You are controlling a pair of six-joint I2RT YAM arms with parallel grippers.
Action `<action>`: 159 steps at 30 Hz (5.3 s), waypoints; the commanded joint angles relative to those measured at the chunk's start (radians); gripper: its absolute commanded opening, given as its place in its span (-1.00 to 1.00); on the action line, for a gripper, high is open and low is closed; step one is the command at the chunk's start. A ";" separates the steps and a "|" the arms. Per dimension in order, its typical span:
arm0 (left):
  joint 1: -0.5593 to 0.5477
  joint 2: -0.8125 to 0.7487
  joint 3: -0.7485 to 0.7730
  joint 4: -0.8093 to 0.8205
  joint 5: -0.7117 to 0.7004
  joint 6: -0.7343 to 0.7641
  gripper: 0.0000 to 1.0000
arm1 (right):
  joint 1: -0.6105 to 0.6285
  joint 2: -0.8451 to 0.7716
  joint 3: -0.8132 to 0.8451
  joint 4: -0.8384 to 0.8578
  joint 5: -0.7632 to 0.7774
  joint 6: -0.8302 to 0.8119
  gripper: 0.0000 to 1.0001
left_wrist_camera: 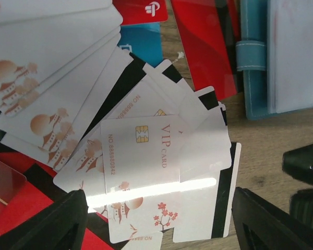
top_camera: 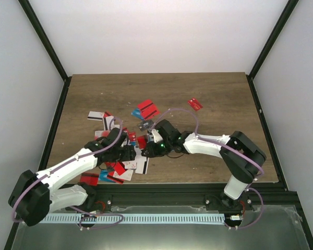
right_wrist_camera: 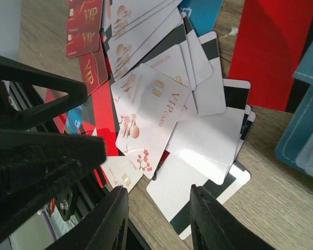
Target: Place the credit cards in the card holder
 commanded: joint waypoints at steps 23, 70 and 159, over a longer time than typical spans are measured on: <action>-0.255 0.333 0.102 -0.091 -0.263 -0.221 0.75 | -0.178 -0.268 -0.179 -0.080 0.128 -0.128 -0.25; -0.295 0.121 0.136 0.253 0.019 -0.039 0.13 | -0.193 -0.581 -0.358 0.105 -0.038 0.181 -0.09; 0.075 0.483 0.088 1.076 0.898 0.026 -0.40 | -0.594 -0.256 -0.375 0.576 -0.788 -0.004 -0.99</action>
